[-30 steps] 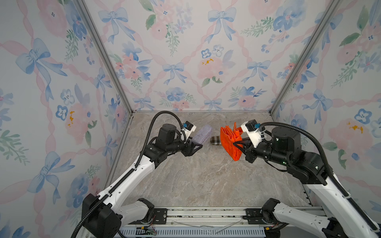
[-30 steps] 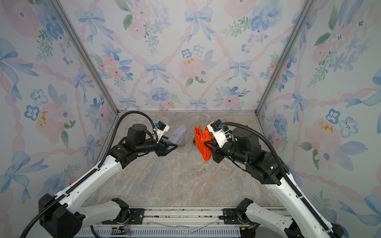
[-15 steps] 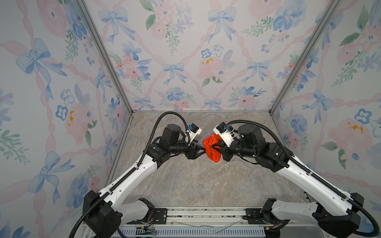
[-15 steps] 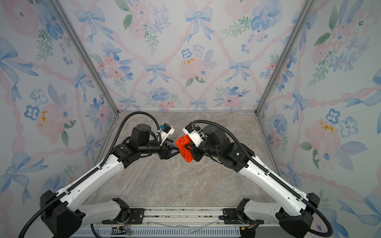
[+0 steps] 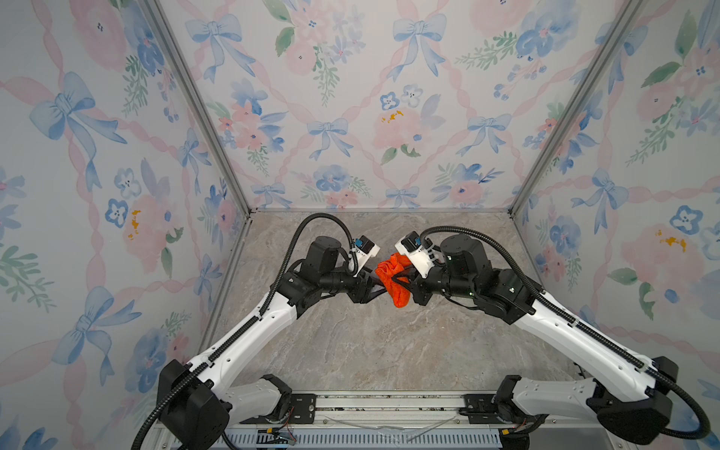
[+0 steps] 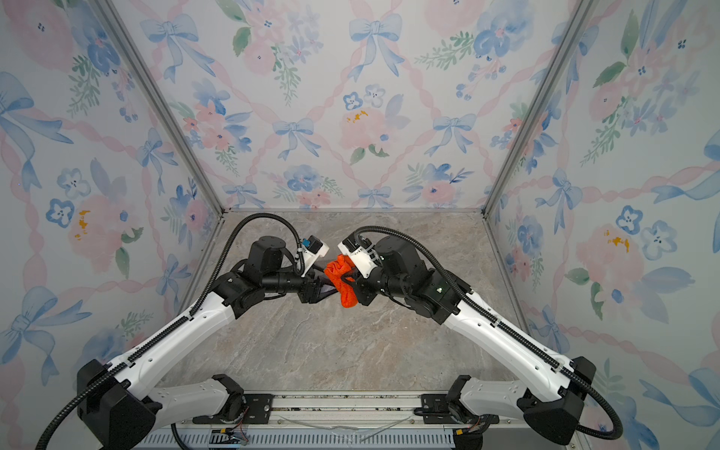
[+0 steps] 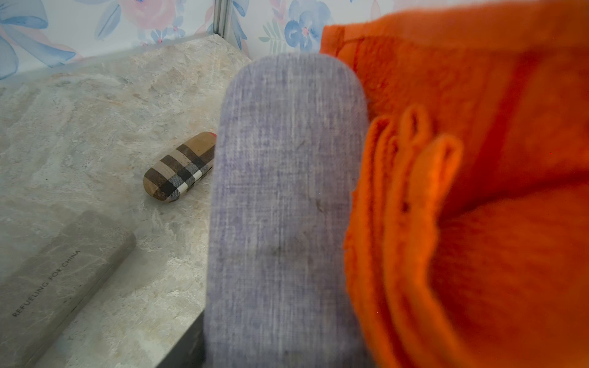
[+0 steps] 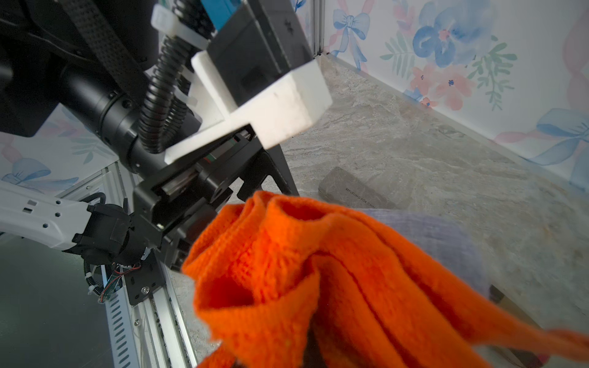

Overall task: Wipe the eyeglass case
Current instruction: Wipe the dirt from the eyeglass case.

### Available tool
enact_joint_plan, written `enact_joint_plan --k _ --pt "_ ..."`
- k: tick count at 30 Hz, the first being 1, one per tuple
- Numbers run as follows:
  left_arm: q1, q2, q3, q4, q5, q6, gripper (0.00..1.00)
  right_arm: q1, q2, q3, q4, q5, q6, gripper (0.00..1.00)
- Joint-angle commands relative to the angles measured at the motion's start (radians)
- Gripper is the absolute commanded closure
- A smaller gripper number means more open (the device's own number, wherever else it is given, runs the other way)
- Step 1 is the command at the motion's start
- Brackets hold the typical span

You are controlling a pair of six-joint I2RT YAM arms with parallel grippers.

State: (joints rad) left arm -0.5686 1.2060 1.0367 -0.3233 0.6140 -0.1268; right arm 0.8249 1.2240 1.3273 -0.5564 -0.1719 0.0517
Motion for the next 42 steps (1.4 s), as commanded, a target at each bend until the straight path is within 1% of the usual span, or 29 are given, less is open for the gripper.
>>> enact_joint_plan --k 1,3,5,6,8,9,10,12,14,15,17,19,20,22,24,26,28,30,34,38,40,42 --pt "-0.022 -0.026 0.015 0.063 0.196 0.052 0.86 -0.148 -0.002 0.006 0.043 0.04 -0.02 1.0" --pt "-0.022 -0.039 0.004 0.062 0.198 0.049 0.86 -0.215 -0.006 0.015 0.022 0.043 -0.033 1.0" --pt "-0.022 -0.049 -0.006 0.063 0.189 0.045 0.86 -0.218 -0.009 0.022 0.002 0.052 -0.042 1.0" --pt "-0.021 -0.053 -0.009 0.063 0.181 0.044 0.86 -0.209 -0.014 0.011 0.016 0.035 -0.028 1.0" --pt "-0.021 -0.056 -0.011 0.062 0.172 0.044 0.86 -0.154 -0.02 -0.03 0.084 -0.011 0.024 1.0" --pt "-0.021 -0.052 -0.01 0.063 0.17 0.043 0.86 -0.109 -0.014 -0.054 0.125 -0.023 0.049 1.0" --pt "-0.021 -0.047 -0.009 0.062 0.168 0.042 0.86 -0.06 0.0 -0.065 0.148 -0.024 0.058 1.0" --pt "-0.021 -0.041 -0.004 0.062 0.169 0.046 0.86 0.005 0.032 -0.059 0.151 -0.026 0.054 1.0" --pt "-0.019 -0.038 -0.002 0.063 0.175 0.049 0.86 0.015 0.041 -0.053 0.139 -0.031 0.036 1.0" --pt "-0.018 -0.036 0.0 0.062 0.185 0.052 0.86 0.0 0.036 -0.052 0.127 -0.013 0.019 1.0" --pt "-0.017 -0.038 0.002 0.059 0.198 0.056 0.86 -0.078 0.017 -0.051 0.101 -0.014 -0.01 1.0" --pt "-0.015 -0.049 -0.004 0.058 0.201 0.059 0.86 -0.227 0.001 -0.053 0.087 -0.077 -0.004 1.0" --pt "-0.013 -0.056 -0.008 0.056 0.199 0.059 0.86 -0.286 -0.004 -0.045 0.074 -0.097 -0.003 1.0" --pt "-0.012 -0.071 -0.022 0.05 0.188 0.059 0.86 -0.367 -0.02 -0.016 0.028 -0.115 -0.029 1.0" --pt "-0.01 -0.083 -0.037 0.037 0.175 0.062 0.86 -0.385 -0.042 0.003 -0.005 -0.111 -0.052 1.0" --pt "-0.01 -0.086 -0.048 0.026 0.164 0.068 0.86 -0.394 -0.061 0.006 0.0 -0.135 -0.037 1.0" --pt "-0.011 -0.077 -0.049 0.015 0.169 0.073 0.86 -0.395 -0.068 0.0 0.028 -0.214 0.01 1.0" --pt "-0.012 -0.071 -0.048 0.013 0.175 0.074 0.86 -0.391 -0.072 -0.029 0.109 -0.351 0.095 1.0" --pt "-0.012 -0.069 -0.038 0.01 0.166 0.081 0.86 -0.357 -0.068 -0.089 0.252 -0.489 0.236 1.0" --pt "-0.012 -0.058 -0.018 0.012 0.163 0.097 0.86 -0.324 -0.032 -0.134 0.291 -0.531 0.29 1.0" --pt "-0.011 -0.05 -0.008 0.011 0.153 0.101 0.86 -0.338 -0.007 -0.139 0.258 -0.535 0.293 1.0" --pt "-0.009 -0.05 -0.002 0.011 0.118 0.102 0.87 -0.363 0.005 -0.147 0.256 -0.563 0.321 1.0"
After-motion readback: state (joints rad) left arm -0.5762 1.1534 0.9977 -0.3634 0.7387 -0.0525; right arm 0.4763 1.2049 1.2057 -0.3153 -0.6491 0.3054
